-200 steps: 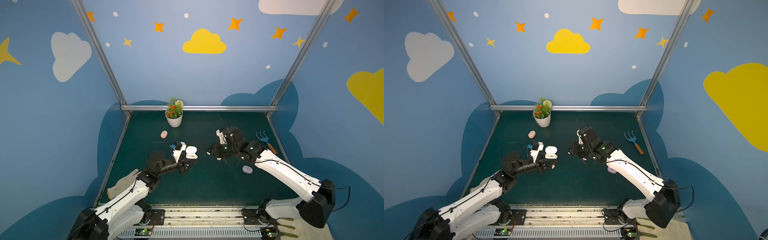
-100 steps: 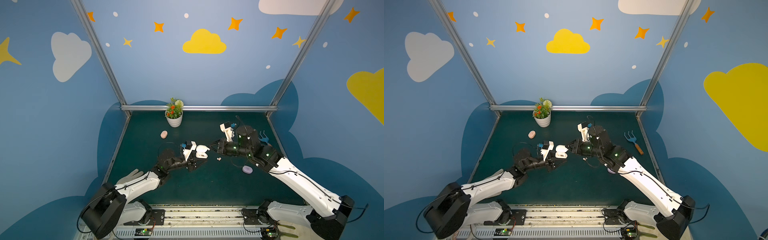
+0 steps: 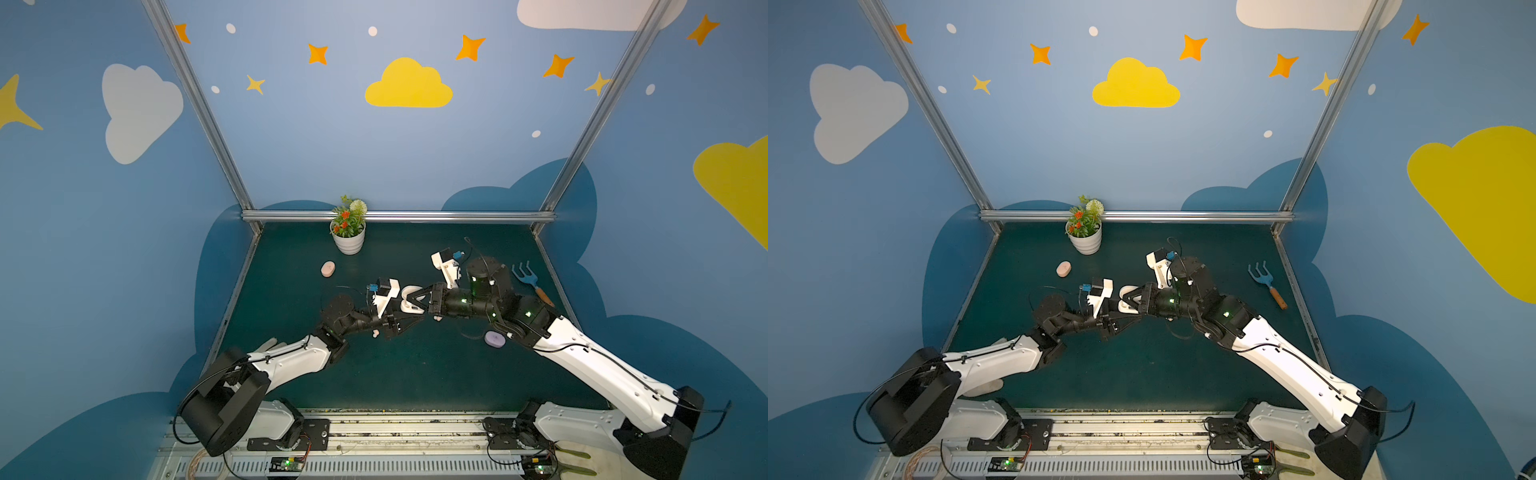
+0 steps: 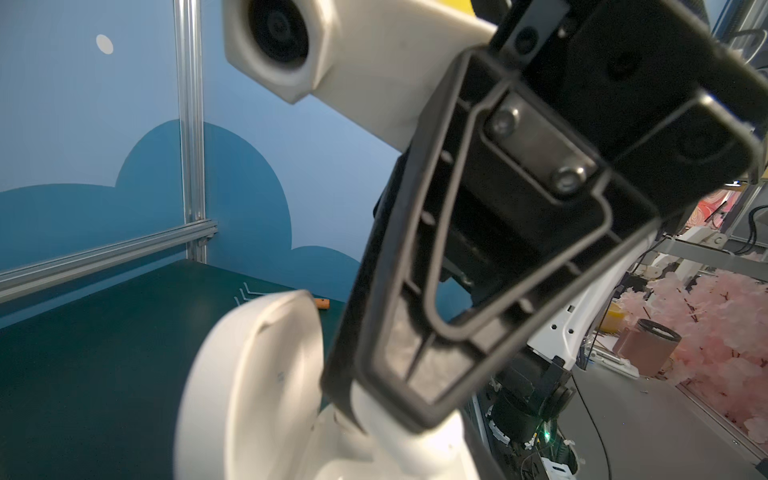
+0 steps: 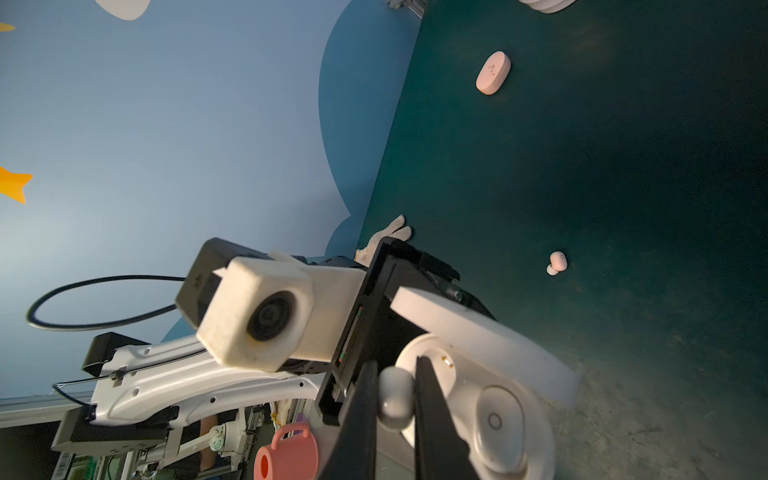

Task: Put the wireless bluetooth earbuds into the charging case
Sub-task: 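Lift the earbud and carry it to the case in the left gripper, then lower the earbud into the empty case slot and open the right gripper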

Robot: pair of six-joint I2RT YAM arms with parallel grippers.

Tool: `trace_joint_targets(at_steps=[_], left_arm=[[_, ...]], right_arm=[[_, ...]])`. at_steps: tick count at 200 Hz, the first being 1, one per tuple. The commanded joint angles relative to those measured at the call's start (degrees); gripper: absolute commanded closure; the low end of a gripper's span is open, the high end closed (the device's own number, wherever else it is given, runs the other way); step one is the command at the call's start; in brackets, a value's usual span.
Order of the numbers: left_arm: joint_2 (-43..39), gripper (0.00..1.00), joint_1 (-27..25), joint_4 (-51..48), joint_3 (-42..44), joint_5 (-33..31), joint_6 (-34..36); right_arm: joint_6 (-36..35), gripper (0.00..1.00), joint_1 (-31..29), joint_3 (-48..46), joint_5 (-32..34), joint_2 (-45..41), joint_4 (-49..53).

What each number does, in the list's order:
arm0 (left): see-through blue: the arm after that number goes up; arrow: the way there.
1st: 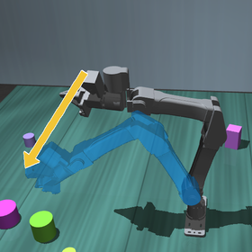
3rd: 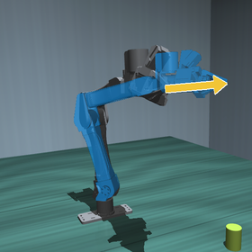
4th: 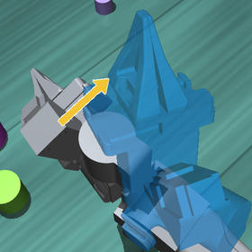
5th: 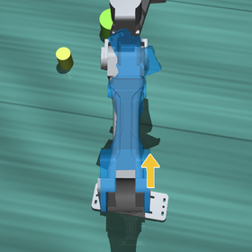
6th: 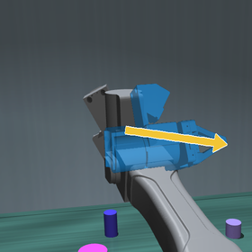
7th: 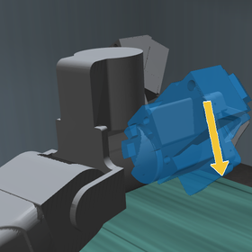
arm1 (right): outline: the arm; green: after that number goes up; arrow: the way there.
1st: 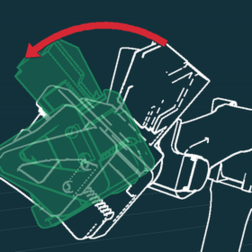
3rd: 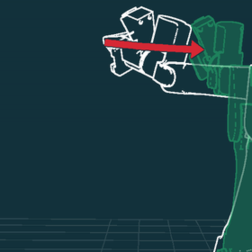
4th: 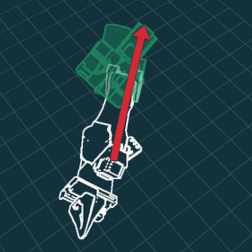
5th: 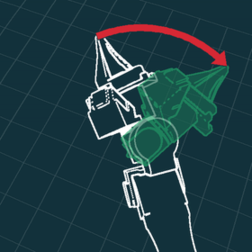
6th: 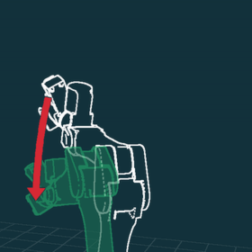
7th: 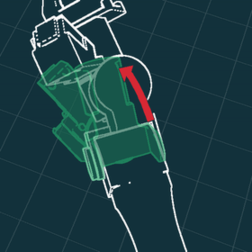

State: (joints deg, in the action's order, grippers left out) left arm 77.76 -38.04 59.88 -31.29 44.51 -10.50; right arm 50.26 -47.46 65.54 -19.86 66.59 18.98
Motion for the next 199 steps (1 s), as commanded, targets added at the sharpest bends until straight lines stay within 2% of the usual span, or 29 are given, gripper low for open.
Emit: trace_joint_targets(at_steps=[1, 147, 178, 199], left_arm=[[-1.8, 0.80, -0.2, 1.9, -1.1, 0.7, 0.5], [-3.4, 0.80, -0.2, 0.5, -0.8, -0.7, 1.8], [-4.3, 0.80, -0.3, -0.1, -0.6, -1.0, 2.2], [-4.6, 0.80, -0.3, -0.4, -0.6, -1.1, 2.4]], right_arm=[[0.1, 0.89, -0.2, -0.2, -0.7, 0.2, -1.9], [1.3, 0.89, -1.8, -0.5, -1.0, 0.3, -1.8], [1.9, 0.86, -1.7, -1.3, 0.1, 0.1, -0.3], [1.9, 0.81, -1.7, -1.3, 0.2, 0.2, -0.3]])
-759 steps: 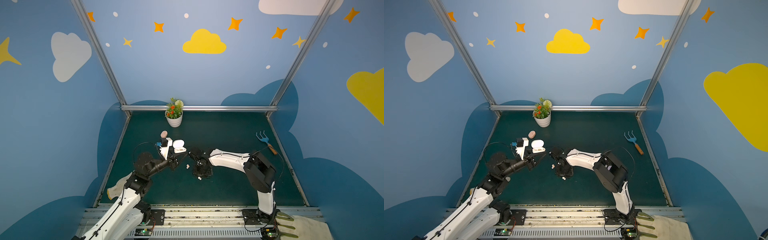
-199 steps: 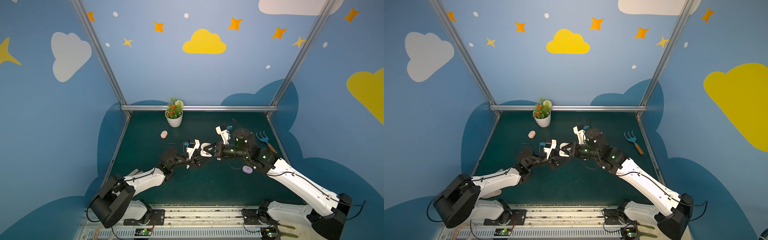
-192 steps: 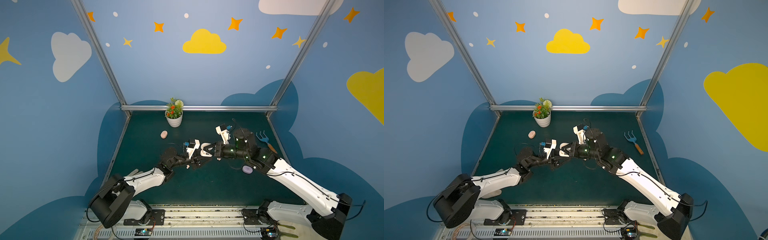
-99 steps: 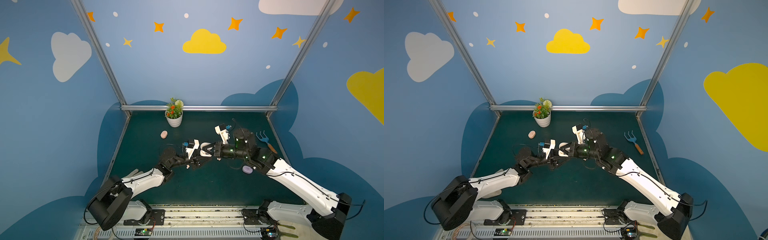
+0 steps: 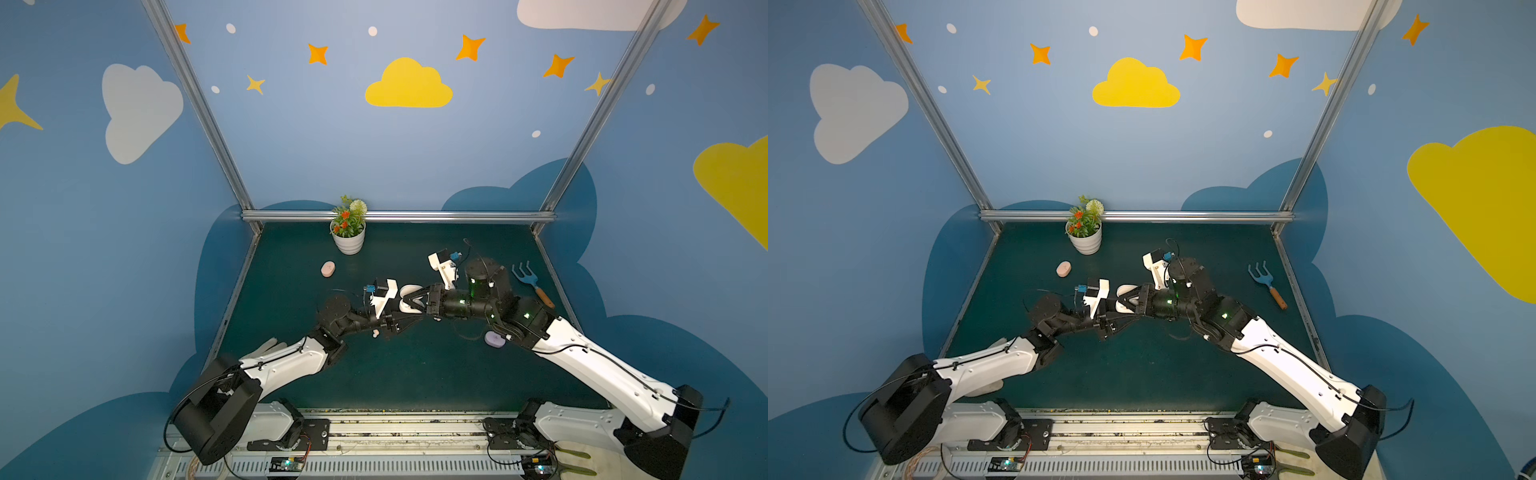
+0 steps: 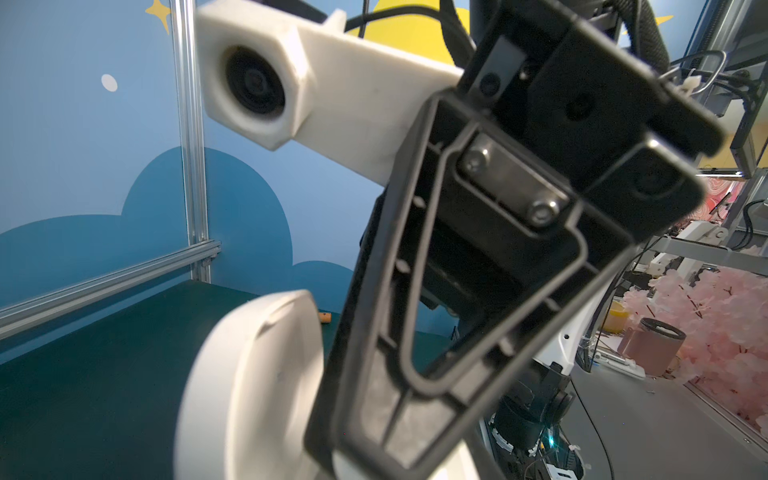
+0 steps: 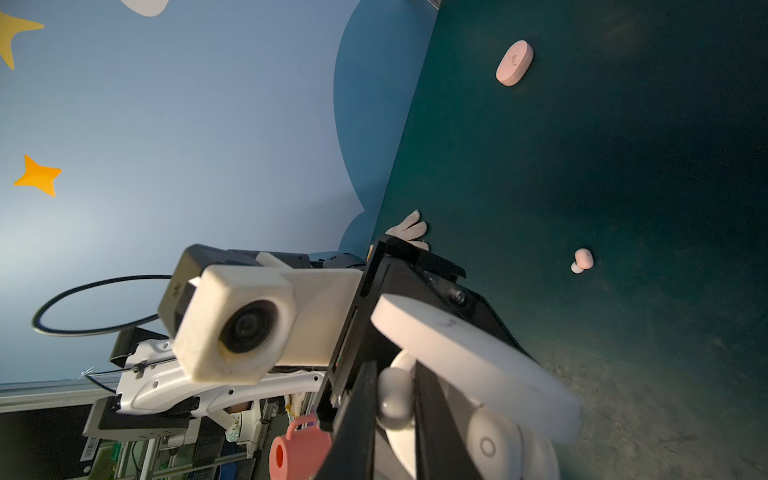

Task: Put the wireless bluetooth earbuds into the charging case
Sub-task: 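Lower the earbud into the empty case slot and open the right gripper, then move the right gripper to the case lid and push it down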

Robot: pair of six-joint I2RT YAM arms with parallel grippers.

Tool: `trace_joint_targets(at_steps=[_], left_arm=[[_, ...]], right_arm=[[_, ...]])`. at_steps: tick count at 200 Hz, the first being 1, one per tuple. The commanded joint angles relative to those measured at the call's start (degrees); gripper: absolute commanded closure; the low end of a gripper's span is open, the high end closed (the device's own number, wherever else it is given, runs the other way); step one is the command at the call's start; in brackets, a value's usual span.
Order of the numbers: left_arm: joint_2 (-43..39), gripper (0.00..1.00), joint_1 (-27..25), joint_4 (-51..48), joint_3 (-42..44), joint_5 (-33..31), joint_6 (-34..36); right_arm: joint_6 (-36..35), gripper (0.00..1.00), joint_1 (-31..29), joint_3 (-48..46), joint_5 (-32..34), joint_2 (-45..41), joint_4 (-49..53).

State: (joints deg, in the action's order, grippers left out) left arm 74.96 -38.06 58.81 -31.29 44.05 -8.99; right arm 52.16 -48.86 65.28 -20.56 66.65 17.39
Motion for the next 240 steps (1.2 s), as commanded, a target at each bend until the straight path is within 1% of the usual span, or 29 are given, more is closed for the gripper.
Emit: trace_joint_targets(at_steps=[1, 20, 45, 76, 149, 171, 202, 240], left_arm=[[-1.8, 0.80, -0.3, 0.7, -0.6, -0.6, 0.9], [-1.8, 0.80, -0.2, 0.7, -0.6, -0.6, 0.8], [-2.1, 0.80, -0.2, 0.6, -0.4, -0.8, 0.9], [-2.5, 0.80, -0.2, 0.2, -0.4, -0.9, 1.0], [-3.0, 0.80, -0.2, -0.2, -0.3, -1.2, 1.1], [-2.9, 0.80, -0.2, -0.3, -0.3, -1.2, 1.1], [-3.1, 0.80, -0.3, -1.3, -0.3, -1.1, 1.1], [-3.3, 0.80, -0.8, -1.9, -0.2, -1.0, 1.3]], right_arm=[[0.0, 0.81, -0.3, -1.0, 0.9, 0.1, 1.3], [-0.1, 0.73, -0.3, -0.5, 1.1, 0.2, 1.8], [-0.6, 0.66, -0.2, -0.1, 2.2, -0.2, 3.4], [-1.1, 0.61, -0.2, 0.3, 3.1, -0.6, 4.8], [-2.4, 0.58, 0.1, 2.4, 4.9, -1.8, 9.5], [-3.5, 0.57, 0.2, 4.4, 5.7, -2.0, 11.7], [-7.2, 0.56, 0.8, 9.8, 8.5, -1.6, 17.2], [-12.3, 0.57, 5.0, 17.7, 8.2, 2.3, 24.2]])
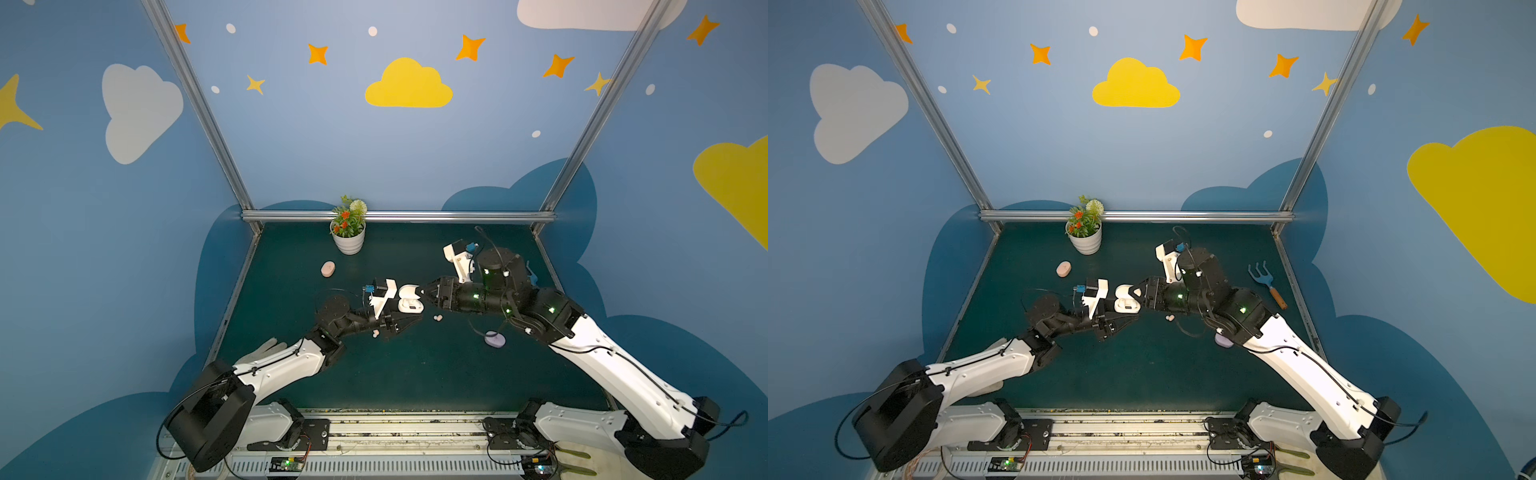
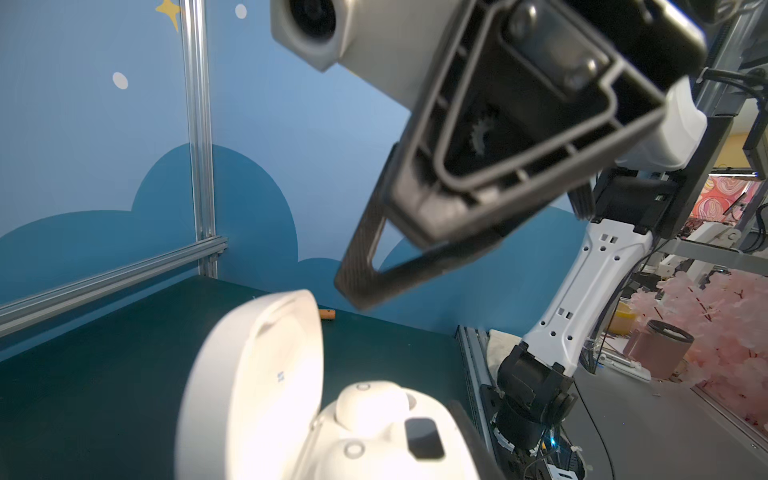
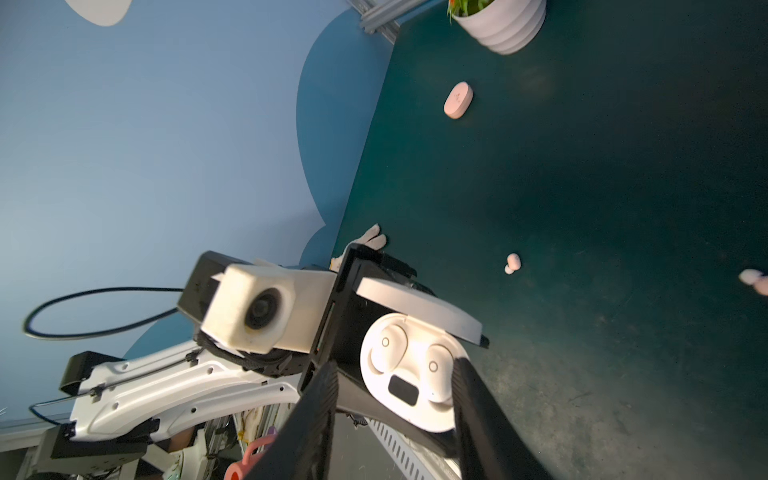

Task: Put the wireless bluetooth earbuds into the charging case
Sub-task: 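Move the right gripper to the case lid and push it down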

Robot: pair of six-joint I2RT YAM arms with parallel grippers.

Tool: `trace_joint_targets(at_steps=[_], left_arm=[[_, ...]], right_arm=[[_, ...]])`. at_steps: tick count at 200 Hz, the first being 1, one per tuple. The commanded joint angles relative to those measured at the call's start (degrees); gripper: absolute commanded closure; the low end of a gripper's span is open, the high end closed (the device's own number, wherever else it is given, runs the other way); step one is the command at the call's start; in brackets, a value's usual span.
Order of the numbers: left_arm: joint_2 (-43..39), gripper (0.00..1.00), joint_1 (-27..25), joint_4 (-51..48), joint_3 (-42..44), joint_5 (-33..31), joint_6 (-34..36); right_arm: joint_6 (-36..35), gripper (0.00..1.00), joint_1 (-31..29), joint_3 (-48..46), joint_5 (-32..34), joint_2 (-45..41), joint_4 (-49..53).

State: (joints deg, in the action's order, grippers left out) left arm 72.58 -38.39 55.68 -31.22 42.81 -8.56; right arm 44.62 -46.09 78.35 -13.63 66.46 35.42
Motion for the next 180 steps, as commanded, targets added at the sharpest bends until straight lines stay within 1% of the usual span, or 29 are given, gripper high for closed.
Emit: trace_joint_targets(at_steps=[1, 30, 53, 70, 109, 158, 180], left_arm=[[-0.9, 0.80, -0.4, 1.2, -0.2, 0.2, 0.8], [-1.1, 0.80, -0.8, 0.9, -0.2, 0.2, 1.1], [-1.7, 0.80, -0.9, 0.1, -0.2, 0.0, 1.7], [-2.1, 0.80, -0.9, -0.5, -0.2, -0.2, 2.0], [-2.5, 0.80, -0.8, -0.8, -0.1, -0.6, 2.2], [-2.6, 0.80, -0.9, -1.1, 0.0, -0.9, 2.3], [-2.5, 0.80, -0.9, -1.0, 0.0, -1.1, 2.3]], right_arm=[[-4.8, 0.56, 2.3, 4.8, 1.3, 2.6, 6.4], [-7.3, 0.59, 4.7, 10.5, -1.8, 8.0, 8.2], [-8.1, 0.63, 4.6, 13.8, -5.8, 12.4, 8.9], [-8.2, 0.65, 3.9, 14.7, -8.0, 13.7, 9.1], [-7.9, 0.65, 1.0, 14.5, -9.3, 12.7, 11.1], [-5.0, 0.65, -2.2, 9.6, -7.7, 8.2, 13.6], [-4.8, 0.66, -3.6, 8.8, -6.6, 8.0, 15.5]])
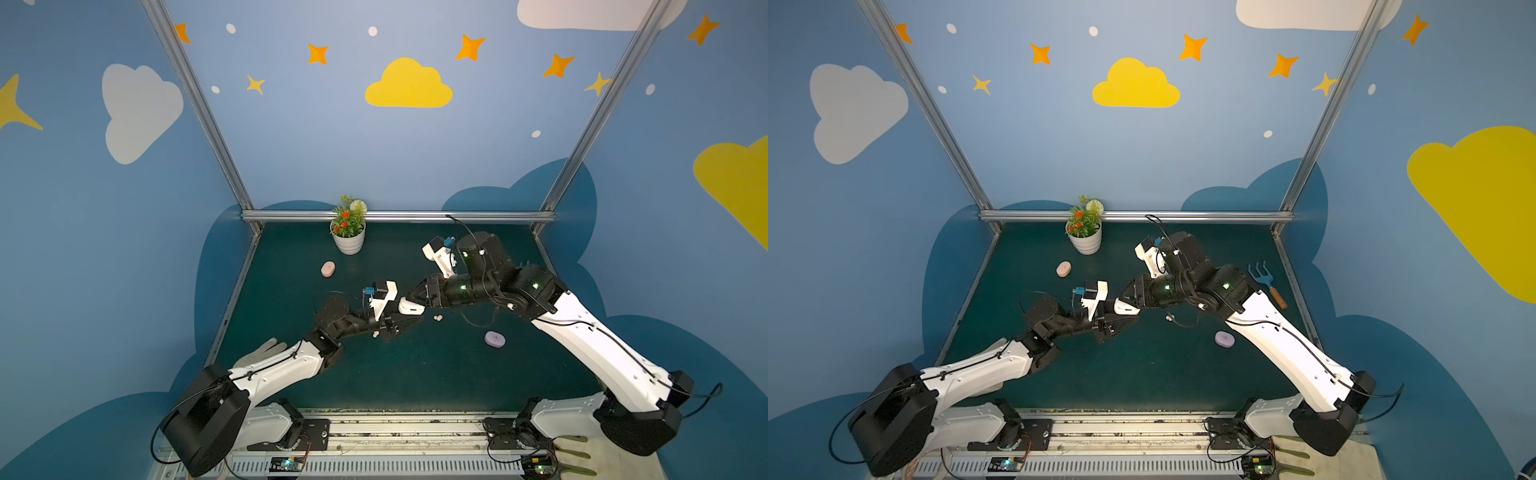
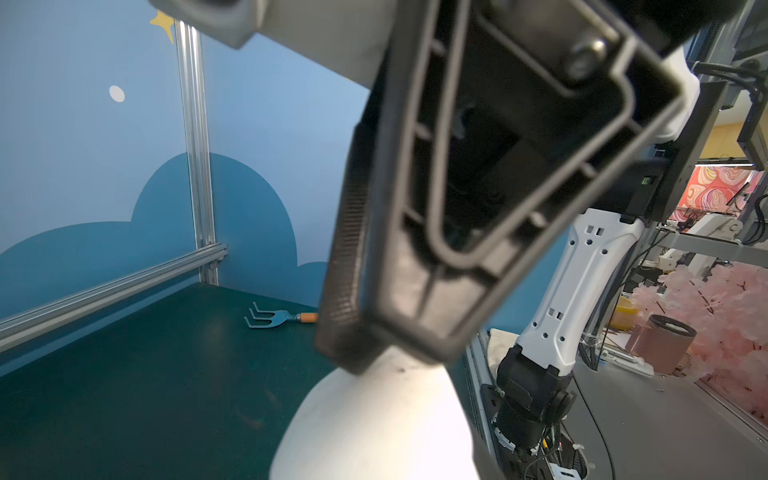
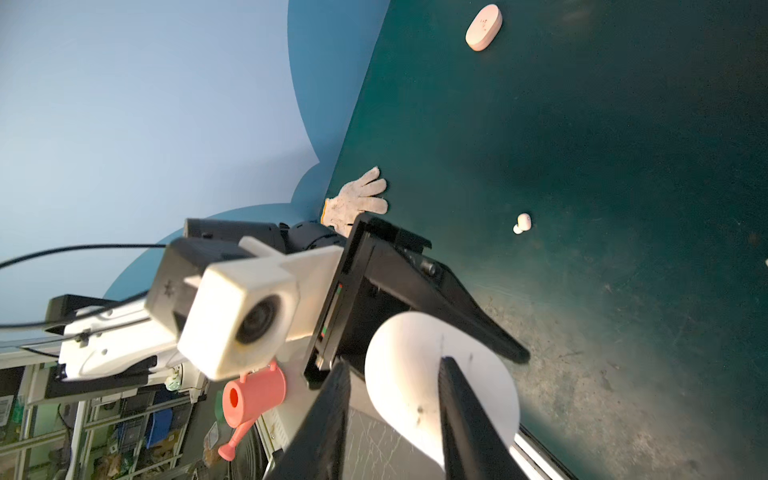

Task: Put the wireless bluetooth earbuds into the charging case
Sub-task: 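Move the right gripper to the case lid and push it down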

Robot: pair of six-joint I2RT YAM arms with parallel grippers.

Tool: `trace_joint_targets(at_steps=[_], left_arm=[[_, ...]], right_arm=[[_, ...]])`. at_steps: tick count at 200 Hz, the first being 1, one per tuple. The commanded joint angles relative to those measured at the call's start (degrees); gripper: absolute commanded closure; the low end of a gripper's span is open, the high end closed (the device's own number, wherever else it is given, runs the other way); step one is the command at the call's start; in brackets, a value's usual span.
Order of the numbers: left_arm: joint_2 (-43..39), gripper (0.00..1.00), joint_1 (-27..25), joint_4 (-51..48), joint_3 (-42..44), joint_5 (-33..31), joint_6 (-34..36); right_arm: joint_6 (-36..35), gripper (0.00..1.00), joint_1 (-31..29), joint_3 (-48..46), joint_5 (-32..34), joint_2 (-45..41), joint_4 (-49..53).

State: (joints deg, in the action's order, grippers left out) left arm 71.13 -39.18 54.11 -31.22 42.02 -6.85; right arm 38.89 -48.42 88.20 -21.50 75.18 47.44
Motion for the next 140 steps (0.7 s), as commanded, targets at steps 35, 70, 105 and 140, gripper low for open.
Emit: trace_joint_targets(at_steps=[35, 70, 105, 140], left_arm=[[-1.0, 0.80, -0.1, 0.4, -0.1, -0.4, 0.6], [-1.0, 0.80, -0.1, -0.2, -0.2, -0.4, 0.8], [-1.1, 0.80, -0.2, -0.4, -0.2, -0.4, 0.8], [-1.3, 0.80, -0.3, -0.6, -0.2, -0.4, 0.9]], right_arm=[[-0.9, 0.65, -3.3, 2.2, 4.8, 1.1, 8.0], [-0.2, 0.47, -3.6, 6.2, 12.5, 2.2, 12.1], [1.7, 0.34, -3.9, 6.6, 12.6, 4.1, 10.0], [2.7, 0.31, -4.7, 6.1, 11.8, 6.3, 7.0]])
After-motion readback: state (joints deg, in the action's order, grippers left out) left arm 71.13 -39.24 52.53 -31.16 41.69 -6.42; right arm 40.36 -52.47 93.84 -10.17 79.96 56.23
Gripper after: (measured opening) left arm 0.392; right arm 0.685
